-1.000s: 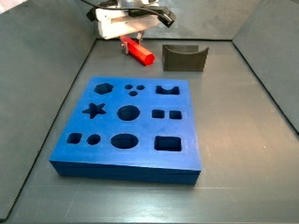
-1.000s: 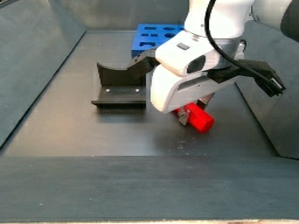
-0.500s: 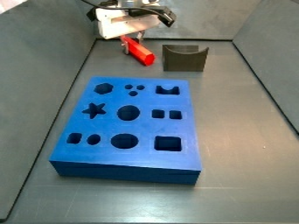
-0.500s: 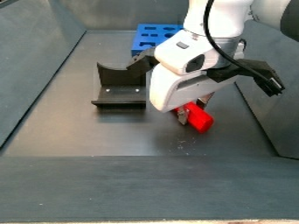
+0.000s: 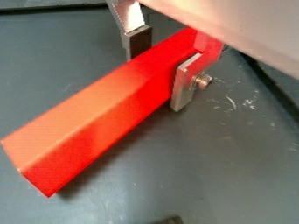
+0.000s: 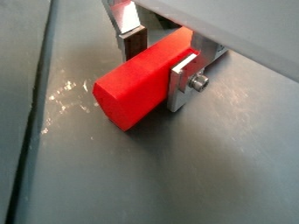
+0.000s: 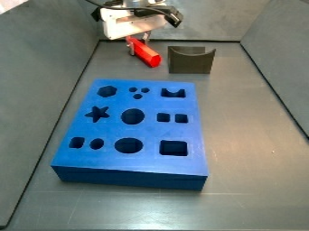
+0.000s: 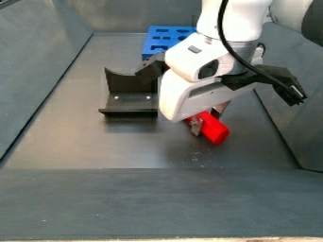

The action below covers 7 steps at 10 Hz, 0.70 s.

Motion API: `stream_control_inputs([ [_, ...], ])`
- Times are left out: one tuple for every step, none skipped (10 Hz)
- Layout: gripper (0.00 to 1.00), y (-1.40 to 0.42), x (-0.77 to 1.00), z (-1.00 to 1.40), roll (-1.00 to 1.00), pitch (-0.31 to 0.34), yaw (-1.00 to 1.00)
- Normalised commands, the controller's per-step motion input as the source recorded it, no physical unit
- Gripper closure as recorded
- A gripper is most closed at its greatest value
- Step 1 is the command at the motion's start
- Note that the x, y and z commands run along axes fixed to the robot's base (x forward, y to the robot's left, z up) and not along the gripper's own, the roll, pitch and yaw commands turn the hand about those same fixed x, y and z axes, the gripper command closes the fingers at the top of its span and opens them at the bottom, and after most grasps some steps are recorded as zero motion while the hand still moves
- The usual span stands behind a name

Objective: Pick up the hexagon object. Move up. Place the hexagon object on the fixture. Regrasp the hexagon object. Move to above the board. Insert the hexagon object.
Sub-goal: Move up, then place the hexagon object on the fixture.

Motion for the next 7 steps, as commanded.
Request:
stream_control_inputs([
  [1.0,0.0,0.0,0.83,0.0,0.0,0.0],
  [1.0,0.0,-0.02,0.8,0.0,0.015,0.0],
  [1.0,0.0,-0.04,0.69,0.0,0.031,-0.01],
  [1.0,0.01,-0.04,0.56,0.01,0.035,-0.01],
  [1.0,0.01,-0.03,0.37,0.02,0.047,-0.02],
  [1.0,0.01,-0.03,0.27,0.03,0.051,-0.02],
  [1.0,0.0,0.0,1.0,0.0,0.0,0.0],
])
